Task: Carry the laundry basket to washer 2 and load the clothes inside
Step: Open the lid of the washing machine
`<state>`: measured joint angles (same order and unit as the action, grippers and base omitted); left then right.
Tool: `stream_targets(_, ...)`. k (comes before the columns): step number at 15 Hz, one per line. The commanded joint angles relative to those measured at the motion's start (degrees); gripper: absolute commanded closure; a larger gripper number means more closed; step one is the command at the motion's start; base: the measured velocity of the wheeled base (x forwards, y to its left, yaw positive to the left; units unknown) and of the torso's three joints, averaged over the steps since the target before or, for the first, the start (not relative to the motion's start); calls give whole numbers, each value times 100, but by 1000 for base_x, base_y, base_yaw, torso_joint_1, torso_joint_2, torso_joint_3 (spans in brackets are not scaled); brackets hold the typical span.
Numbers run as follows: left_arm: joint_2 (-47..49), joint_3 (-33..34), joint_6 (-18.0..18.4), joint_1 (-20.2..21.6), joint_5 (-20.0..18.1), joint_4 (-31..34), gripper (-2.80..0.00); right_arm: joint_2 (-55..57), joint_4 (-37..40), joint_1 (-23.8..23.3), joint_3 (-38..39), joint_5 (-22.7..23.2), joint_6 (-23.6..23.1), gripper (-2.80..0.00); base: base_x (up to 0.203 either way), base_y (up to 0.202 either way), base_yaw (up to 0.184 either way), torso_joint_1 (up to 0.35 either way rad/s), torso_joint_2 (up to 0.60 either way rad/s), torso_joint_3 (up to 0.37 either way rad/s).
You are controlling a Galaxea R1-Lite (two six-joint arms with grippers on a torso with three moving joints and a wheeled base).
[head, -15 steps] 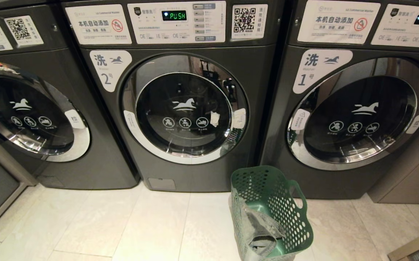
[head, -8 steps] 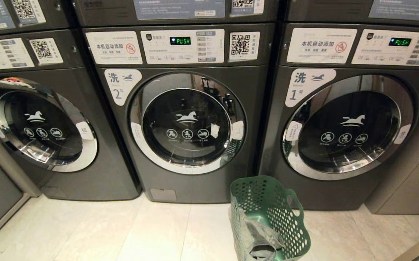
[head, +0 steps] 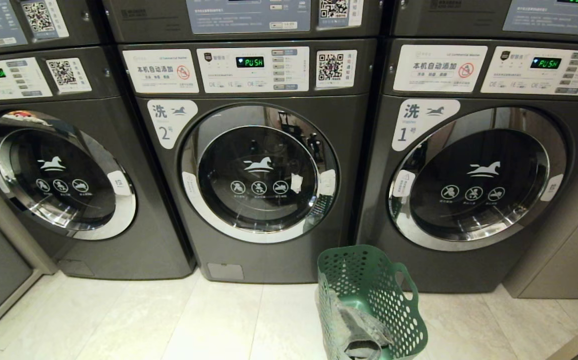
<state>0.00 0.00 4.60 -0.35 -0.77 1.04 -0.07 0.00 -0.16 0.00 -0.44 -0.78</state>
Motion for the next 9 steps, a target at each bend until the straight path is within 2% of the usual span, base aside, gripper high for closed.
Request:
stream_targets(1,-9,9,-3,0,-2,2,0,-1,0,-2,0,0,-1,0,0,0,0,0,0,0)
stream_targets(9,-9,9,6,0,-2,11,0,-1,0,-2,0,9,-45,0,0,0,0,0,0,0)
